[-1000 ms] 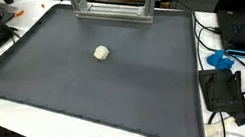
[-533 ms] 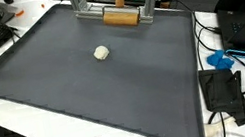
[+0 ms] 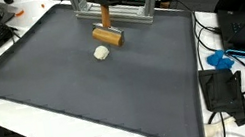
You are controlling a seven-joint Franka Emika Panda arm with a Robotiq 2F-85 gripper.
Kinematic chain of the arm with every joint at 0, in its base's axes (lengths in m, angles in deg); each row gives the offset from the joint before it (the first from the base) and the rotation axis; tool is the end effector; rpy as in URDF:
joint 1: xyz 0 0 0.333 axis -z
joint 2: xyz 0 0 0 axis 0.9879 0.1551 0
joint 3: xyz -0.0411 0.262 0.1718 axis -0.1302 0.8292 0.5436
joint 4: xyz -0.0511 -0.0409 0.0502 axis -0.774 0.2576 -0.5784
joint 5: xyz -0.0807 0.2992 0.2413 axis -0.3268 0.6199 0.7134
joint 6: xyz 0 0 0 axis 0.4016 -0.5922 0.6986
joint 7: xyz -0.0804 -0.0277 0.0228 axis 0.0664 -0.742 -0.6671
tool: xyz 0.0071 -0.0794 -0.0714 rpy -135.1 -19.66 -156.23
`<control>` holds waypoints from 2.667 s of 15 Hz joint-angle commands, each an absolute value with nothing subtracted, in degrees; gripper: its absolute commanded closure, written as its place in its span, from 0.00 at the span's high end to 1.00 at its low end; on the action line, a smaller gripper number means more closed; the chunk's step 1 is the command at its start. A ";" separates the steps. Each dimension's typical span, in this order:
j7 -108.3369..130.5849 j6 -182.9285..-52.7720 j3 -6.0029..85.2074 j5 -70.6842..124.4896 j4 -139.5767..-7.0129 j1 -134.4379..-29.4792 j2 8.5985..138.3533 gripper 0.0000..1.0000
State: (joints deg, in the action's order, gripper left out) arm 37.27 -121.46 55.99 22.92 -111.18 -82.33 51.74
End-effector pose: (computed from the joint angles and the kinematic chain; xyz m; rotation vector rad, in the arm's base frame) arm 0.5098 0.1248 0.4171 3.0826 -0.3333 0.3915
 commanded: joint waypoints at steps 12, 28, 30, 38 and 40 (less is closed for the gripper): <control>54.33 -114.26 49.74 17.06 -99.89 -87.19 65.25 0.22; 49.86 -109.89 49.73 21.55 -100.65 -88.60 65.61 0.22; 49.28 -109.38 49.77 22.31 -100.81 -88.62 65.64 0.22; 53.20 -115.61 48.24 18.57 -101.06 -88.81 65.42 0.22; 53.78 -116.45 47.72 17.50 -101.07 -88.78 66.04 0.22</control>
State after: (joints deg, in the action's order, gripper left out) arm 51.95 -113.03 49.25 19.82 -100.04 -88.18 65.66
